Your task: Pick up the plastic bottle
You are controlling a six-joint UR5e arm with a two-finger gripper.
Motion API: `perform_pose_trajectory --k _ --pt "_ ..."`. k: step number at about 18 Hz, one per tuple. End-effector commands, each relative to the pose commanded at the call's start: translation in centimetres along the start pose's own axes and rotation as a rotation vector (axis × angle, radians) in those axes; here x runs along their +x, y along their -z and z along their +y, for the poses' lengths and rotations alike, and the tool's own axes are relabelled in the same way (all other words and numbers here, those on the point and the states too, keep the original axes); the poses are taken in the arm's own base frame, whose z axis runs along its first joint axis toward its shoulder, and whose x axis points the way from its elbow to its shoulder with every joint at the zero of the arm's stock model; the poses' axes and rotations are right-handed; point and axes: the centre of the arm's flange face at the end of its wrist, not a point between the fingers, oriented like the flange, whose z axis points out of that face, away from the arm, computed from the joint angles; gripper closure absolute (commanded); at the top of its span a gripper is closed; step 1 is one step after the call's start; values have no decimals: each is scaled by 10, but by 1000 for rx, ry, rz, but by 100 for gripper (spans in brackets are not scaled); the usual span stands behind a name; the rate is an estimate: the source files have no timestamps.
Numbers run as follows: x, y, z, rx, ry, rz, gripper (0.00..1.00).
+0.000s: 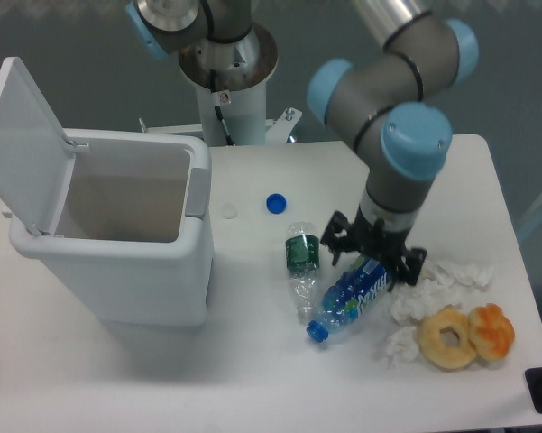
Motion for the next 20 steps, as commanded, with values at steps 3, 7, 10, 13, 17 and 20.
perform_pose_trajectory --k 3,7,10,13,17,20 --pt "-1 -11 -7 -3 -10 5 0" --pt "4 -17 -1 -8 -7 20 0" --pt "3 -27 8 -29 -55 34 0" --pt "2 -32 20 -57 -65 36 0" --pt "10 -43 31 -78 -56 62 0" --pt "17 -44 37 -95 -54 69 0"
